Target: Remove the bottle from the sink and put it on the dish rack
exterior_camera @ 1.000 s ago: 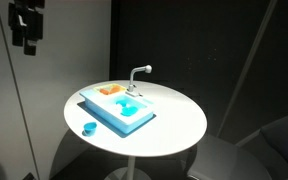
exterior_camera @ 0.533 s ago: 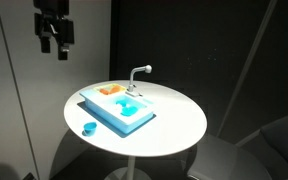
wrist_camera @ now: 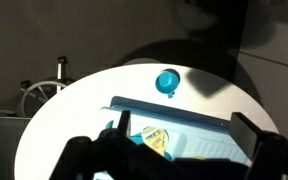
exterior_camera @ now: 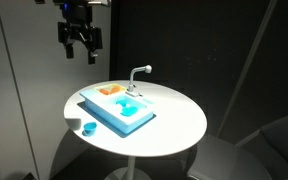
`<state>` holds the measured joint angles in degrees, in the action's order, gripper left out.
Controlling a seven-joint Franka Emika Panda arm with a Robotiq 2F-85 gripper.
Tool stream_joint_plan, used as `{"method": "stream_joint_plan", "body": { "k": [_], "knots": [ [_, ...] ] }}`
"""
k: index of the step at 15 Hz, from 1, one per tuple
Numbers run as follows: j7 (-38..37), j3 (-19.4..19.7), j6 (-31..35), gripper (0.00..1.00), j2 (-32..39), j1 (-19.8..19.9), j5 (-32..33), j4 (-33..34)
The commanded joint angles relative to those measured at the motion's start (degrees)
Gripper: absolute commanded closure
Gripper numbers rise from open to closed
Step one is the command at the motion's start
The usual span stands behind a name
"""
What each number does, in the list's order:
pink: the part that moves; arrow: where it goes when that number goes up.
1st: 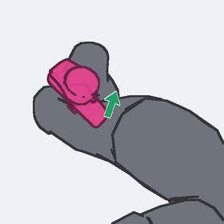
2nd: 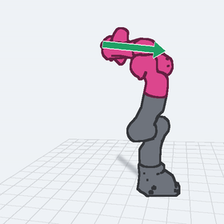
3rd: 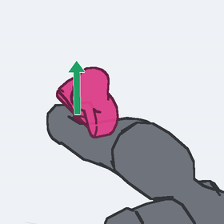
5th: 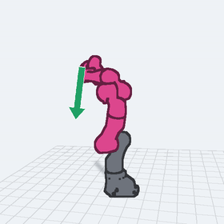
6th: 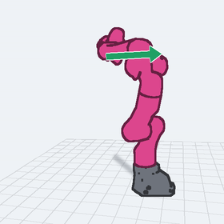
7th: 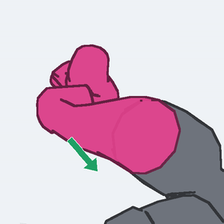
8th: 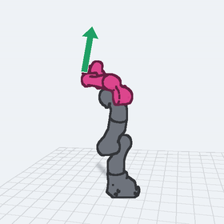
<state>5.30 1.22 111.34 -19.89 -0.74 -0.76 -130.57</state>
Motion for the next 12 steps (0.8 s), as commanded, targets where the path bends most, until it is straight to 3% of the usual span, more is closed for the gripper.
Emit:
{"method": "stream_joint_plan", "body": {
  "k": [1,12],
  "knots": [
    [5.1,1.6,2.0,0.00,5.4,0.6,1.4,4.3],
    [14.3,2.6,7.8,0.00,19.7,1.5,1.9,14.1]
  ]
}}
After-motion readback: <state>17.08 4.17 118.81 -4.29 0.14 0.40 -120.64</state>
